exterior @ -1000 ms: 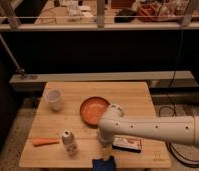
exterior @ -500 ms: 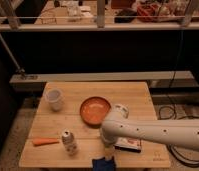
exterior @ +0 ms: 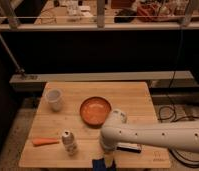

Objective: Wipe the white sponge on the table

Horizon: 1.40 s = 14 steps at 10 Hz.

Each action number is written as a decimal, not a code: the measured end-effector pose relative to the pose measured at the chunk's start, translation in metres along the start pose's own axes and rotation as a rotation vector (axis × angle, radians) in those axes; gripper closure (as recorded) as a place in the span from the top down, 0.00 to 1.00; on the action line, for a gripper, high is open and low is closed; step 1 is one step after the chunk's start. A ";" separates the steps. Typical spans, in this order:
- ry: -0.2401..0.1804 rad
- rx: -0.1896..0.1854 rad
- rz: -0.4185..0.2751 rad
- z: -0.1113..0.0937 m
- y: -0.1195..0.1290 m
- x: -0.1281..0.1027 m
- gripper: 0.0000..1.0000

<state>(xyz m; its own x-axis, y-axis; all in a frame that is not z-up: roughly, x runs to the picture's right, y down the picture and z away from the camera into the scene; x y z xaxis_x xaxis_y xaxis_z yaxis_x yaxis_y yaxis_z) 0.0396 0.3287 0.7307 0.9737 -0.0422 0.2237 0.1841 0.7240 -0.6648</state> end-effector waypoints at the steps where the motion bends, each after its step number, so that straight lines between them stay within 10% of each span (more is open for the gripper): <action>1: -0.003 -0.005 0.002 0.003 0.008 0.000 0.80; 9: -0.039 -0.042 0.003 0.020 0.022 0.007 0.07; 14: -0.021 0.032 0.002 -0.005 0.010 0.009 0.00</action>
<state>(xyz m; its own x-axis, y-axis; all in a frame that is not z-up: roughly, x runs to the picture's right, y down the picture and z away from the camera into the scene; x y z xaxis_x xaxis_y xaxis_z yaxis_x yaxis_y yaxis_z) 0.0505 0.3321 0.7229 0.9710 -0.0260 0.2377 0.1772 0.7456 -0.6424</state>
